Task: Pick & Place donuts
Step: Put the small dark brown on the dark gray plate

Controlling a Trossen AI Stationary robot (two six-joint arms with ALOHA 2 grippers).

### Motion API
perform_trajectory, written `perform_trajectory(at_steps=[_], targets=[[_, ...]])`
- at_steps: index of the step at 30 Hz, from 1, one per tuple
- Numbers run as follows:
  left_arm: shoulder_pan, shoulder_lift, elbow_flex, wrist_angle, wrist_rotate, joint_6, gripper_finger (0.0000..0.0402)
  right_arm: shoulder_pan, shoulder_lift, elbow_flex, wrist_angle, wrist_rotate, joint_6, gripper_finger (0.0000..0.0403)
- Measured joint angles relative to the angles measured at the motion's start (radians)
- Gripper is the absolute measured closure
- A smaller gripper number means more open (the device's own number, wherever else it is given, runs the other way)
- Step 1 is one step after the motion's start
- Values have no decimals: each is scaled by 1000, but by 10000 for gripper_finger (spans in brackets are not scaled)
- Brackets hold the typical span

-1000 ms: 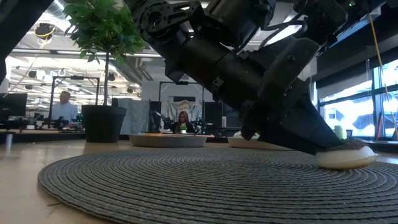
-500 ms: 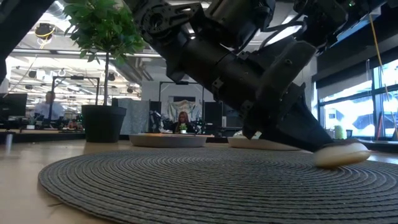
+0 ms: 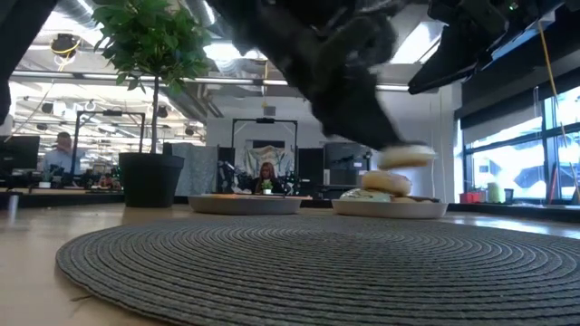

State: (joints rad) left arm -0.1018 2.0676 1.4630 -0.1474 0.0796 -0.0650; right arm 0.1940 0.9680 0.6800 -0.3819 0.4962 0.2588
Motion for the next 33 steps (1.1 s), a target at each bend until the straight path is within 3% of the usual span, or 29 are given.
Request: perform_trajectory(at_steps=[7, 16, 19, 33], targets=[[63, -232, -204, -52, -155, 23, 389, 0, 0, 0, -20, 0, 24, 260], [208, -494, -513, -39, -386, -99, 393, 0, 0, 0, -32, 54, 21, 260], [265, -509, -570, -38, -430, -138, 393, 0, 0, 0, -32, 80, 21, 260], [383, -427, -617, -20, -394, -224, 393, -1, 0, 0, -28, 88, 24, 260]])
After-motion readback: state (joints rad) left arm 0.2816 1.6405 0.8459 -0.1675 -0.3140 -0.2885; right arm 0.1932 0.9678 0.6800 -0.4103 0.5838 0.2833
